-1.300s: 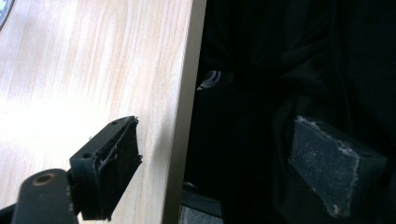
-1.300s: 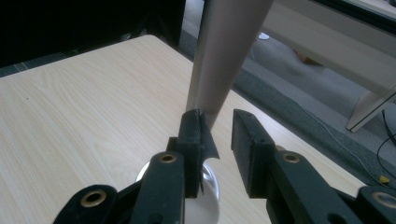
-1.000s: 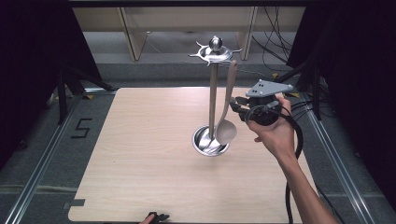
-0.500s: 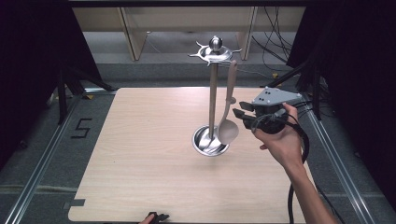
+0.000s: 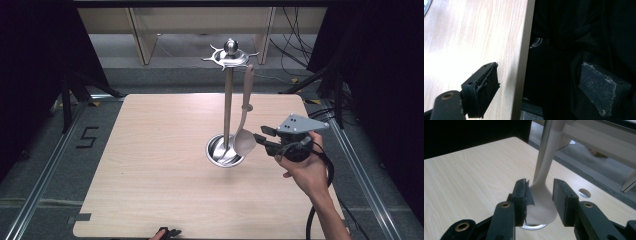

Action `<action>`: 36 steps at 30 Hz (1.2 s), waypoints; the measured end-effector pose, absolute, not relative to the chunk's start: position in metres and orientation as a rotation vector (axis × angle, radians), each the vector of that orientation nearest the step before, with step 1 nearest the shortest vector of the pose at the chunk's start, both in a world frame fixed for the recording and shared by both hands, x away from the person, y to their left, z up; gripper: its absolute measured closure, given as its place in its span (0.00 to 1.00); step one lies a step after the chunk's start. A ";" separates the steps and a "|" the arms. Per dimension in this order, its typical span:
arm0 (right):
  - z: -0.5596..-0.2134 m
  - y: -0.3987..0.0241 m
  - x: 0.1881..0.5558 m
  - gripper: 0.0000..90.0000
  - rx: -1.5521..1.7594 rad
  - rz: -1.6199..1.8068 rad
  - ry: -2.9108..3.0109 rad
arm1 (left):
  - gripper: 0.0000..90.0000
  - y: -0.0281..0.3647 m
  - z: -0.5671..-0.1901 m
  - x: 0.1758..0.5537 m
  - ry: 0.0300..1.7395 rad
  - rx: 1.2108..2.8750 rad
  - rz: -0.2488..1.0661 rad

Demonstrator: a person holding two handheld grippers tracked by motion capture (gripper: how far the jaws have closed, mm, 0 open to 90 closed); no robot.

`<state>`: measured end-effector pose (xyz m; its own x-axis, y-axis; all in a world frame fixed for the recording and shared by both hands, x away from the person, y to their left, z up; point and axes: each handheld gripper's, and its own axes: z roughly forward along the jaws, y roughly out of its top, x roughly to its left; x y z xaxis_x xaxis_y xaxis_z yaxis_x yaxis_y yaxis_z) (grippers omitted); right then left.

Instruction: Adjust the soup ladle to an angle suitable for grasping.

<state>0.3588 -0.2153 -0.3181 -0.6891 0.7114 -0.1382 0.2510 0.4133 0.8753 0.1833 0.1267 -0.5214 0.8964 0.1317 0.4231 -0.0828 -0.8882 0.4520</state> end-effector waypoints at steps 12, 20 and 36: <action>-0.346 -0.228 0.345 0.59 0.892 1.267 2.185 | 0.17 0.126 -0.522 0.183 0.035 2.590 0.622; -0.361 -0.232 0.342 0.50 0.892 1.292 2.164 | 0.17 0.126 -0.522 0.184 0.041 2.590 0.623; -0.395 -0.252 0.335 0.42 0.994 1.259 2.177 | 0.17 0.127 -0.522 0.185 0.041 2.591 0.625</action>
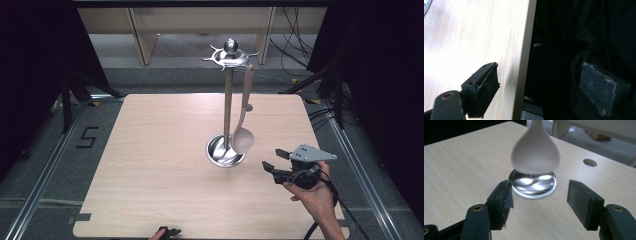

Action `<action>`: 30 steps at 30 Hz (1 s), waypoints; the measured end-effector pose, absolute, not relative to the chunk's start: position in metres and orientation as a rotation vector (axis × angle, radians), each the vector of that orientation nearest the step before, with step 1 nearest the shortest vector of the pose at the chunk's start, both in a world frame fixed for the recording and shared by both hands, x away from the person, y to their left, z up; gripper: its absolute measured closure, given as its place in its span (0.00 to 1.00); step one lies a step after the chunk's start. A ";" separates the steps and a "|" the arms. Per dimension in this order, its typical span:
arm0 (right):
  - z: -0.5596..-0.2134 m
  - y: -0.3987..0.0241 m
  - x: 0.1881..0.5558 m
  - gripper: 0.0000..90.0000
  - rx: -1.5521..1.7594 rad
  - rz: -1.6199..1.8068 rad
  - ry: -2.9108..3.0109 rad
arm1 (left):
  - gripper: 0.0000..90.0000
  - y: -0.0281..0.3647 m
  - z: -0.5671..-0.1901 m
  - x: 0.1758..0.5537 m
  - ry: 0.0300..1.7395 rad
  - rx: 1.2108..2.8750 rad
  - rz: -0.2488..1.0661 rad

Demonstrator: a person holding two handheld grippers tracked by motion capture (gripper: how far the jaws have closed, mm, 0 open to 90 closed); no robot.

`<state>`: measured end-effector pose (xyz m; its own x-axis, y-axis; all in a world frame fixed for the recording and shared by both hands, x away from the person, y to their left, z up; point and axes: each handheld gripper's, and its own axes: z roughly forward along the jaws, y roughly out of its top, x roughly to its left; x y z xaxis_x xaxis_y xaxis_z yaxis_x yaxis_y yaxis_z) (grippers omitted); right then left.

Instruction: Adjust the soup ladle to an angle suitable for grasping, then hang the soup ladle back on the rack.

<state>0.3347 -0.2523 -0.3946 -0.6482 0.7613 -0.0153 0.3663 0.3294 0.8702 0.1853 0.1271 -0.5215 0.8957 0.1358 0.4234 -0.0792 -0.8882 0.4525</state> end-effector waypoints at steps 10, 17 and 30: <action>-0.422 -0.263 0.334 0.39 1.018 1.148 2.229 | 0.17 0.123 -0.522 0.186 0.032 2.595 0.602; -0.435 -0.272 0.333 0.38 1.050 1.126 2.266 | 0.17 0.124 -0.521 0.186 0.034 2.605 0.611; -0.447 -0.277 0.323 0.37 1.044 1.070 2.305 | 0.17 0.124 -0.520 0.184 0.021 2.601 0.622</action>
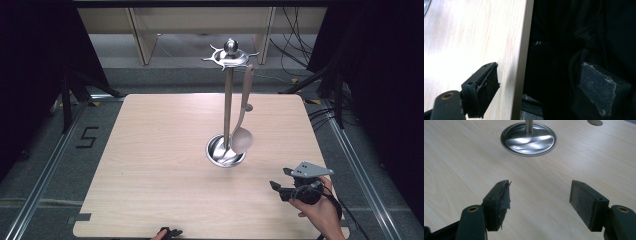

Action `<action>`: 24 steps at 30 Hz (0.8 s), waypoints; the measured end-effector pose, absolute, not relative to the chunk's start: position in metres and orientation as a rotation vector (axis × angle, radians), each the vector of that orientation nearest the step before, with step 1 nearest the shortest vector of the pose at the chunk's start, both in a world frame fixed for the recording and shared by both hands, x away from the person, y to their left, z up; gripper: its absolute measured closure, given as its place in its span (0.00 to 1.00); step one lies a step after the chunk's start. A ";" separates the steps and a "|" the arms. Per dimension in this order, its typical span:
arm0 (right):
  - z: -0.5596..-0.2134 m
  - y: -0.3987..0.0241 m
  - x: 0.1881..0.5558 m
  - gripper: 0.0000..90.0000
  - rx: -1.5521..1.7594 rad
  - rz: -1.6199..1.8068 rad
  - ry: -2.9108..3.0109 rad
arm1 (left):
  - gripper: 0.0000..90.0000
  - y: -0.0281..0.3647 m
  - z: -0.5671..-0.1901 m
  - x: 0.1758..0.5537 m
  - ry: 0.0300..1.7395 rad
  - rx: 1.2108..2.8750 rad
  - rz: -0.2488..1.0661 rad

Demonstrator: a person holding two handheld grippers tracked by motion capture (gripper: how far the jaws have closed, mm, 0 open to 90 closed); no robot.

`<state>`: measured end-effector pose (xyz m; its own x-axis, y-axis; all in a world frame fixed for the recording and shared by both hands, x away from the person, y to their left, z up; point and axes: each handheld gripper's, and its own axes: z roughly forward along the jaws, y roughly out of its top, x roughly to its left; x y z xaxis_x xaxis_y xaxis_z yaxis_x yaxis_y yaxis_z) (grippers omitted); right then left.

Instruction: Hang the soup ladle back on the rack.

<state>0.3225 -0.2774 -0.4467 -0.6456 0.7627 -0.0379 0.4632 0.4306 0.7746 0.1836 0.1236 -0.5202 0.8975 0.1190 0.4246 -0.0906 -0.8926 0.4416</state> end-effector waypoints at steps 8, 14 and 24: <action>-0.452 -0.282 0.312 0.37 1.072 1.070 2.308 | 0.17 0.125 -0.521 0.183 0.018 2.602 0.623; -0.457 -0.288 0.299 0.36 1.108 1.063 2.312 | 0.17 0.125 -0.521 0.182 0.027 2.584 0.629; -0.472 -0.294 0.278 0.34 1.154 1.056 2.338 | 0.17 0.125 -0.521 0.183 0.015 2.608 0.621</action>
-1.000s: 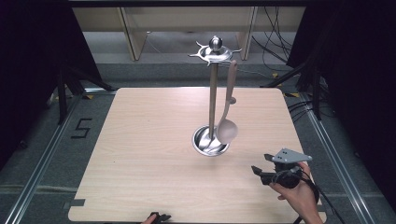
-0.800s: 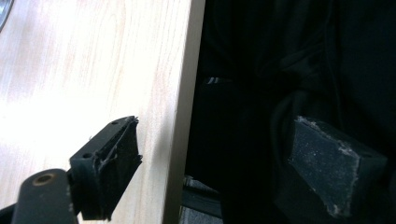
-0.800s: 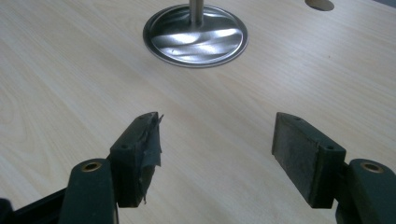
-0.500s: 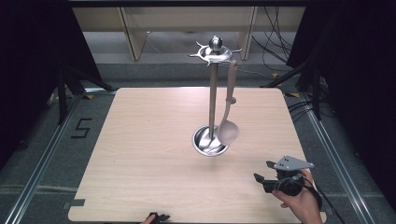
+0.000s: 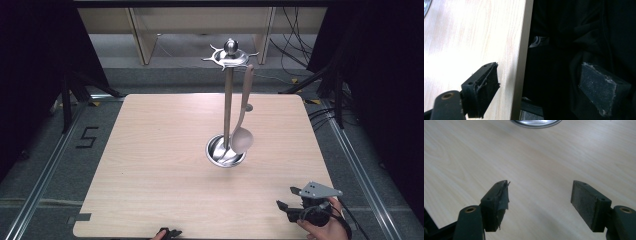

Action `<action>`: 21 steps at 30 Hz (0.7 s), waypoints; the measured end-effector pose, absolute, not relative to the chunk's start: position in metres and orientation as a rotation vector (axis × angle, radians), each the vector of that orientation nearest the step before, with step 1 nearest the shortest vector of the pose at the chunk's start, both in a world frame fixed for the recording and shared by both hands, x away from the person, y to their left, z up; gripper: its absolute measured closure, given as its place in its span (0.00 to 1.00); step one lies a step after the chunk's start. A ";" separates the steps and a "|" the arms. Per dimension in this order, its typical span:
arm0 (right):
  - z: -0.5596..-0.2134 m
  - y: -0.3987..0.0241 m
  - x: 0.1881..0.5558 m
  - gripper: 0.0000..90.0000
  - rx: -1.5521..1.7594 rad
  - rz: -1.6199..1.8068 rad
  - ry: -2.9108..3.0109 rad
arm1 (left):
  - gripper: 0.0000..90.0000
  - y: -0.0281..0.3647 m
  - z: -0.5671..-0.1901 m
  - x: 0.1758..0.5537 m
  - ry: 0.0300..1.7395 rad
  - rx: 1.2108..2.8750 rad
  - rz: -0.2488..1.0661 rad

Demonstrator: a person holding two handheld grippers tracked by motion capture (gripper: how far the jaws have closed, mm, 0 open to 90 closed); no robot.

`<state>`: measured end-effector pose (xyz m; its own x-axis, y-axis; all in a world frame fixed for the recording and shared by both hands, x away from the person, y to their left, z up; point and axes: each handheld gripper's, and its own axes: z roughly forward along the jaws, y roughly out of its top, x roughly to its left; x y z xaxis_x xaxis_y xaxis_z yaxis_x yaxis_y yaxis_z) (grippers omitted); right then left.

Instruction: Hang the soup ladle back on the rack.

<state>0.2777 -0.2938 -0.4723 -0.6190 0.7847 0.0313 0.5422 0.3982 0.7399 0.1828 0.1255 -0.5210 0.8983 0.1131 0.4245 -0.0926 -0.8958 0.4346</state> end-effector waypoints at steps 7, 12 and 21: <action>-0.479 -0.292 0.265 0.32 1.153 1.054 2.365 | 0.17 0.124 -0.523 0.182 0.017 2.594 0.622; -0.484 -0.292 0.259 0.31 1.109 1.051 2.380 | 0.17 0.125 -0.521 0.184 -0.015 2.631 0.599; -0.491 -0.292 0.257 0.31 1.112 1.033 2.427 | 0.17 0.125 -0.523 0.183 0.000 2.612 0.630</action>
